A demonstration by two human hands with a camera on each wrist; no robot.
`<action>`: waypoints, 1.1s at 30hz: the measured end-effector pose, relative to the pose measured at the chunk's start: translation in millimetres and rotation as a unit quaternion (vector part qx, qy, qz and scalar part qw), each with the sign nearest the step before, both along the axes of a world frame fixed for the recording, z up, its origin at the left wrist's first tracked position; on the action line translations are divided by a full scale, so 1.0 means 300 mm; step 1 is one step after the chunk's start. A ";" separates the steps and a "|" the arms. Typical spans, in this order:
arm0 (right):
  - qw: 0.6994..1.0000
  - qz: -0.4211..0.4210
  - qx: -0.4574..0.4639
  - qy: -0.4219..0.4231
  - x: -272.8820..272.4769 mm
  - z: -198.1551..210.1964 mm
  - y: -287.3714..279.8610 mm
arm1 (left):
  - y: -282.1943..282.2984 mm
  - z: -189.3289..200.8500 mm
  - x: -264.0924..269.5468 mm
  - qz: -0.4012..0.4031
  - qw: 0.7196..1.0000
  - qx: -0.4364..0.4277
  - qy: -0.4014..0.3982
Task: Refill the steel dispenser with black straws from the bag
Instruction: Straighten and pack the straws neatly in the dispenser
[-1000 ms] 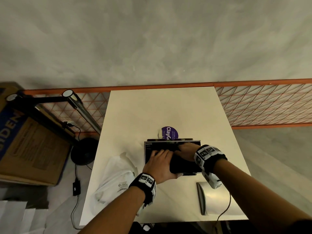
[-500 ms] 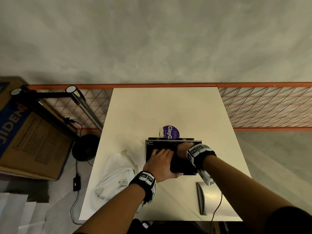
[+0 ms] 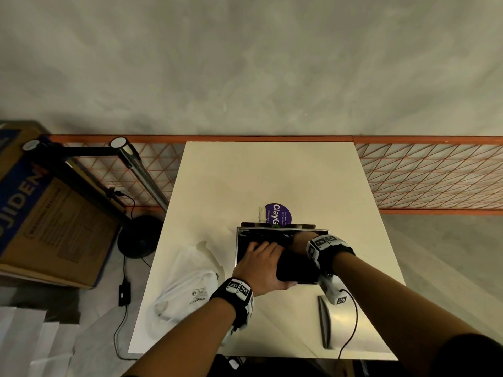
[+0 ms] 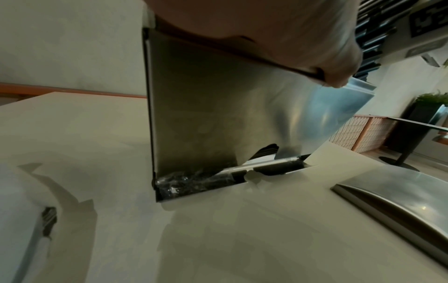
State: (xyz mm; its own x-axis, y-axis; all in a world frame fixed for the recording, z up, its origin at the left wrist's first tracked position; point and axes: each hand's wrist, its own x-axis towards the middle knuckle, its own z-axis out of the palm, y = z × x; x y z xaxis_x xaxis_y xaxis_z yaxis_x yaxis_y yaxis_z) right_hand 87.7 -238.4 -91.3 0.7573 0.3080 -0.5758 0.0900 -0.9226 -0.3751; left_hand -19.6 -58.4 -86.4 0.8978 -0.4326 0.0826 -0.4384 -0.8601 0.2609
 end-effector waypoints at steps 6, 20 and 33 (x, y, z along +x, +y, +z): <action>0.999 0.017 -0.033 0.016 -0.072 0.205 0.012 | -0.001 -0.011 -0.024 -0.003 0.999 -0.013 -0.033; 0.997 0.076 -0.025 0.007 -0.082 0.202 0.017 | 0.002 -0.004 -0.030 -0.013 0.999 0.004 -0.031; 0.994 0.100 -0.008 -0.045 -0.085 0.184 0.025 | 0.003 -0.007 -0.013 -0.012 1.000 -0.003 -0.020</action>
State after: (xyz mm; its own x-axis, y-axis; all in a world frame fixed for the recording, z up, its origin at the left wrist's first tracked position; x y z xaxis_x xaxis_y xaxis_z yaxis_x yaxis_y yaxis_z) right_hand 62.3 -230.8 -36.0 0.7299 0.4499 -0.5146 0.3052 -0.8881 -0.3436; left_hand -23.4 -57.4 -88.3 0.8832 -0.4531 0.1209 -0.4689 -0.8478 0.2476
